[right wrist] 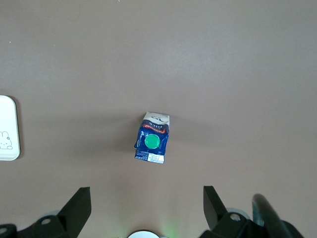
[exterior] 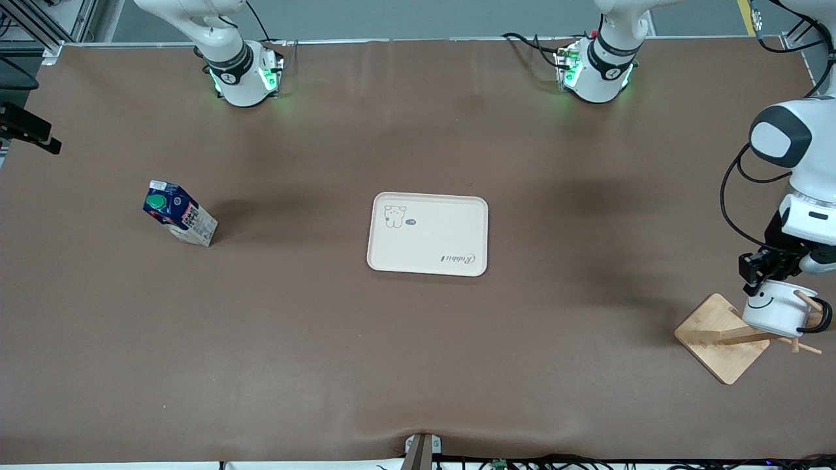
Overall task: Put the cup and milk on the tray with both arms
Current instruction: 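Lower the left gripper and grasp the white mug's rim, then lift the mug off the stand and carry it over the tray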
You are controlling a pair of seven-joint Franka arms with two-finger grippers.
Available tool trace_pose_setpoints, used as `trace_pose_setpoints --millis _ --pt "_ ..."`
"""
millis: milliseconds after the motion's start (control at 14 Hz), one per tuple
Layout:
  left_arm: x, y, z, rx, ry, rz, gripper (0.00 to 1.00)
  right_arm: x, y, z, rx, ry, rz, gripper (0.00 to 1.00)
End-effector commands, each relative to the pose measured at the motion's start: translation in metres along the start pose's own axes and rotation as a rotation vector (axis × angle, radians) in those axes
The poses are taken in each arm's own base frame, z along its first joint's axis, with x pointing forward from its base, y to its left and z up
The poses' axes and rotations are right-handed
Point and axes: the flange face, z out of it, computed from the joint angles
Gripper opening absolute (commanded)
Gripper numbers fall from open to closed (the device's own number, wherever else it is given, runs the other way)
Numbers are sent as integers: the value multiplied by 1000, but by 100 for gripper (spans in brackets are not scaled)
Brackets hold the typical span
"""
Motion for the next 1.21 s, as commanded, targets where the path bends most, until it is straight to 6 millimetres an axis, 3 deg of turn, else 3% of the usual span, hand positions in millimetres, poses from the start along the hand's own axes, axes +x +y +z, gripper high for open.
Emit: trace_pose_setpoints --millis 0,286,571,714,1143 --pt "0 2 1 -9 8 28 17 -3 1 -1 -1 -1 6 100" --pt "0 20 0 -28 5 72 0 5 0 -4 24 13 0 100" --pt "3 23 -5 -30 14 144 0 6 -1 -4 25 13 -2 100" --pt "4 36 -9 -43 19 161 0 6 -1 -8 22 22 -5 100" --pt "12 56 -43 -57 -33 200 0 7 1 -7 22 23 -2 100"
